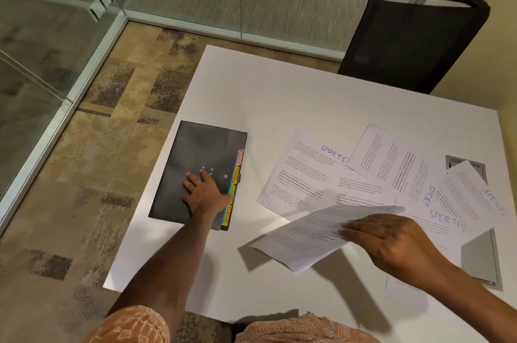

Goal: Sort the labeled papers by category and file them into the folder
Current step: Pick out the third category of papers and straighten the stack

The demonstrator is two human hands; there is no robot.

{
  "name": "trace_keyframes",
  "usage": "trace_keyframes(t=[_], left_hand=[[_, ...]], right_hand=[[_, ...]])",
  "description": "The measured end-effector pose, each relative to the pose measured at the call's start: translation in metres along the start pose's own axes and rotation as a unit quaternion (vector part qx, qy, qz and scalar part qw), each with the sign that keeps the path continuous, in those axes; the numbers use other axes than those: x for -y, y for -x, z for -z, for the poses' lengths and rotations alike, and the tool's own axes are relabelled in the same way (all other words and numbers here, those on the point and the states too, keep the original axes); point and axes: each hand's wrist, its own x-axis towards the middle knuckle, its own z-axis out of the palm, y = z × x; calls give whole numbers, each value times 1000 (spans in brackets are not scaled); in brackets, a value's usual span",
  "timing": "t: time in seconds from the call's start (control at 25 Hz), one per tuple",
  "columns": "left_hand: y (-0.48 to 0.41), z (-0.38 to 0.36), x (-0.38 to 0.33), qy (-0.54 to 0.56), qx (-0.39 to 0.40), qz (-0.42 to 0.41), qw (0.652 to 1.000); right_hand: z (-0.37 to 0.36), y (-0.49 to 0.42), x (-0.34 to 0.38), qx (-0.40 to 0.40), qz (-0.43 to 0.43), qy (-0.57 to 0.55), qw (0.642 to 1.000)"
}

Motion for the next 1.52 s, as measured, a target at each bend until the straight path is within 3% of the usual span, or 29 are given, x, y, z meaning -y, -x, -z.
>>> trace_keyframes(t=[0.2,0.4,0.68,1.16,1.52], left_hand=[[3,6,-1,-1,23,-11,1000],[16,6,-4,52,-29,-111,992],[41,34,5,113,-34,-143,983],[96,105,32,300,-29,-212,930],[122,113,34,265,24,-319,910]], right_hand=[[1,0,5,11,-8,-5,1000],[7,-2,7,0,-15,6,1000],[18,0,8,-17,-22,22,999],[39,17,8,-21,-19,37,999],[39,26,20,-8,-14,34,999]])
